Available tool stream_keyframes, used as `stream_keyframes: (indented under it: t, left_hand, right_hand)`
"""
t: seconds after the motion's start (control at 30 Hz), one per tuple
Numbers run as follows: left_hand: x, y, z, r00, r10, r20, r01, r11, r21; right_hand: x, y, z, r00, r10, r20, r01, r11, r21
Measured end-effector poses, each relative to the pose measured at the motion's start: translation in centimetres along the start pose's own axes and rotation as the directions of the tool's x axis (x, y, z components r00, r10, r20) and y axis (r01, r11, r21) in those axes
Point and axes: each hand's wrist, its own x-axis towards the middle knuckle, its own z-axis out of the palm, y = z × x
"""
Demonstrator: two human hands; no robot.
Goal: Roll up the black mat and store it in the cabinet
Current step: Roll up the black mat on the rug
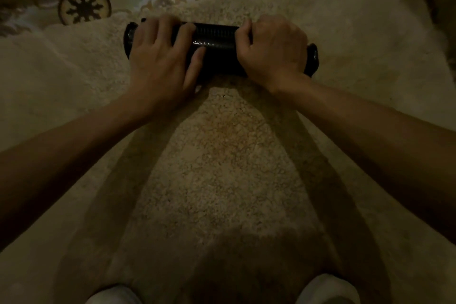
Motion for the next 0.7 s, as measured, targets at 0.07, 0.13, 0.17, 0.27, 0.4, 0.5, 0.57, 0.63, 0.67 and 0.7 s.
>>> stream_keyframes:
  t: [0.07,0.13,0.17,0.27,0.4,0.5,0.57,0.63,0.67,0.7]
  left_hand:
    - [0.8,-0.3,0.1,1.0,-0.001,0.01,0.001,0.999,0.037]
    - [1.2,-0.6,0.2,1.0,0.013,0.011,-0.014,0.996,0.085]
    - [1.5,-0.7,0.2,1.0,0.023,0.014,-0.025,0.995,0.092]
    - [3.1,-1.1,0.3,0.999,0.043,0.026,-0.044,0.998,0.054]
    - [5.2,-1.7,0.6,0.996,0.046,0.077,-0.047,0.999,0.014]
    - [6.5,-2.4,0.5,0.977,0.086,0.193,-0.083,0.996,-0.025]
    - [7.6,-2.8,0.1,0.943,0.115,0.312,-0.104,0.993,-0.054]
    - [8.2,-3.1,-0.6,0.897,0.14,0.419,-0.12,0.99,-0.075]
    - [8.2,-3.2,-0.9,0.877,0.154,0.454,-0.132,0.988,-0.08]
    - [8.1,-3.2,-1.1,0.865,0.166,0.474,-0.145,0.986,-0.081]
  right_hand:
    - [-0.1,-0.1,-0.1,1.0,-0.018,-0.003,0.018,1.0,0.021]
    - [-0.4,-0.3,-0.4,0.994,-0.11,0.019,0.109,0.994,0.018]
    - [-0.5,-0.2,-0.6,0.986,-0.158,0.049,0.158,0.987,0.0]
    - [-0.4,1.4,-1.2,0.952,-0.255,0.168,0.273,0.957,-0.094]
    - [1.7,3.1,-1.3,0.887,-0.323,0.33,0.354,0.935,-0.035]
    - [4.0,3.1,-1.3,0.821,-0.296,0.488,0.324,0.946,0.029]
    - [5.1,3.1,-1.5,0.78,-0.291,0.554,0.31,0.949,0.062]
    - [5.6,3.2,-1.6,0.753,-0.29,0.591,0.3,0.95,0.085]
    - [5.6,3.2,-1.7,0.747,-0.293,0.596,0.299,0.95,0.091]
    - [5.5,3.2,-1.7,0.745,-0.299,0.596,0.305,0.948,0.093]
